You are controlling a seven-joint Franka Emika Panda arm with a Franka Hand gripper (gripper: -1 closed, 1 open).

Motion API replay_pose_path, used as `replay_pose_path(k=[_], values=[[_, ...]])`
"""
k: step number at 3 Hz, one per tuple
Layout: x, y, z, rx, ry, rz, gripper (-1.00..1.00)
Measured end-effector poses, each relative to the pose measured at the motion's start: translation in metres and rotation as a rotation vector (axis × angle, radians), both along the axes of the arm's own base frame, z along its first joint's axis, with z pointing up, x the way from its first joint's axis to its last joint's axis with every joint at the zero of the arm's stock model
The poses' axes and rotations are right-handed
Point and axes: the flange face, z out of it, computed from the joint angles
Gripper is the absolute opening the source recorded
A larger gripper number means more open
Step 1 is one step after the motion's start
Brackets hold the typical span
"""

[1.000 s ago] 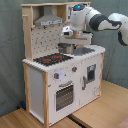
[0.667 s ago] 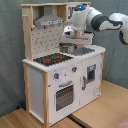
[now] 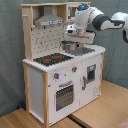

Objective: Play with the kitchen

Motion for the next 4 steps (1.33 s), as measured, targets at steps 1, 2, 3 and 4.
replay_pose_path(k=[1,2,3,4], values=[[0.009,-0.022,0.001,0.012,-0.011,-0.024,-1.0],[0.016,-0.047,0.002,0.033,-0.024,-0.048,-1.0],[0.019,-0.066,0.002,0.054,-0.036,-0.072,-1.0],[0.018,-0.084,-0.001,0.076,-0.045,-0.109,-1.0]])
